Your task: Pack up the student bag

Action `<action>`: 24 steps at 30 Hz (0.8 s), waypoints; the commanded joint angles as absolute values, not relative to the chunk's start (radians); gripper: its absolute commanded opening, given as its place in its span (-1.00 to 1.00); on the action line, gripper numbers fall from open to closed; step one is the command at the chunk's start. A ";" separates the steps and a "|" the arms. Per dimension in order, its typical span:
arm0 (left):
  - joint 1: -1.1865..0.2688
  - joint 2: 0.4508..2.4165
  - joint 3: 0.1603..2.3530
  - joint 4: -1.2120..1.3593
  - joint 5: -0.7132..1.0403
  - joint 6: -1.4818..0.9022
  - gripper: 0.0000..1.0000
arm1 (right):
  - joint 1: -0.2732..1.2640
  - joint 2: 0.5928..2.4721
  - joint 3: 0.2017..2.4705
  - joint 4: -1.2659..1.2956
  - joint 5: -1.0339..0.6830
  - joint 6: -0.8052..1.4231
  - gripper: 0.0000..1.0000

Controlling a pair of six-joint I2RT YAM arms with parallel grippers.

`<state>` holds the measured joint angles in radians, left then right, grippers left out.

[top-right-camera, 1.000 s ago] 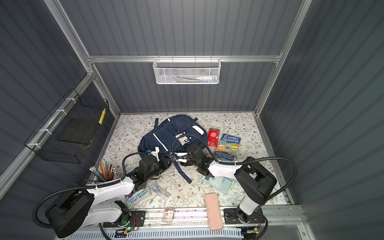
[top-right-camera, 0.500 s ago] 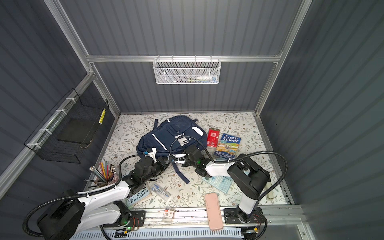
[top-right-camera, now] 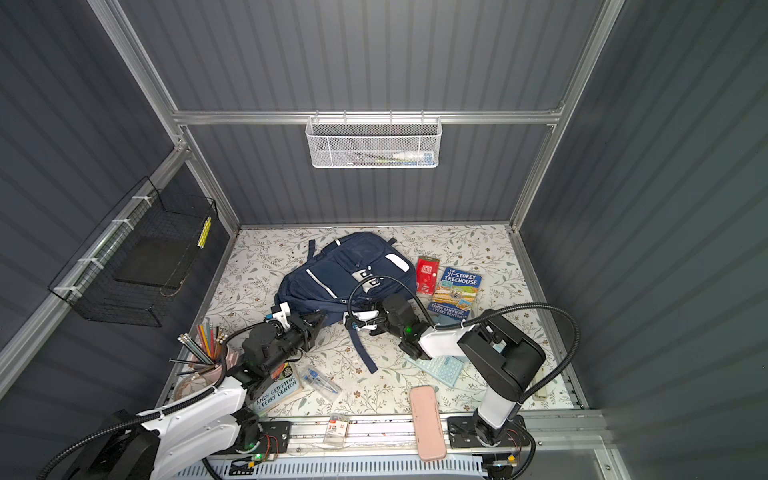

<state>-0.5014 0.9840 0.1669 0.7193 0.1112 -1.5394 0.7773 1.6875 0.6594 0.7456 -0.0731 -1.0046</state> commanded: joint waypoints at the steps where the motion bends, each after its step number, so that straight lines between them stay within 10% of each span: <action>1: -0.444 0.983 0.171 0.756 0.046 -1.551 -1.00 | 0.695 1.654 0.609 0.725 0.025 -0.992 -1.00; 8: -0.417 0.972 0.193 0.708 0.061 -1.483 -1.00 | 0.619 1.619 0.586 0.727 0.017 -0.936 -0.93; 15: -0.430 0.957 0.246 0.683 0.077 -1.448 -1.00 | 0.735 1.575 0.641 0.679 0.027 -0.864 0.07; 24: -0.480 1.029 0.248 0.752 0.069 -1.462 -1.00 | 0.906 1.541 0.909 0.283 0.003 -0.486 0.22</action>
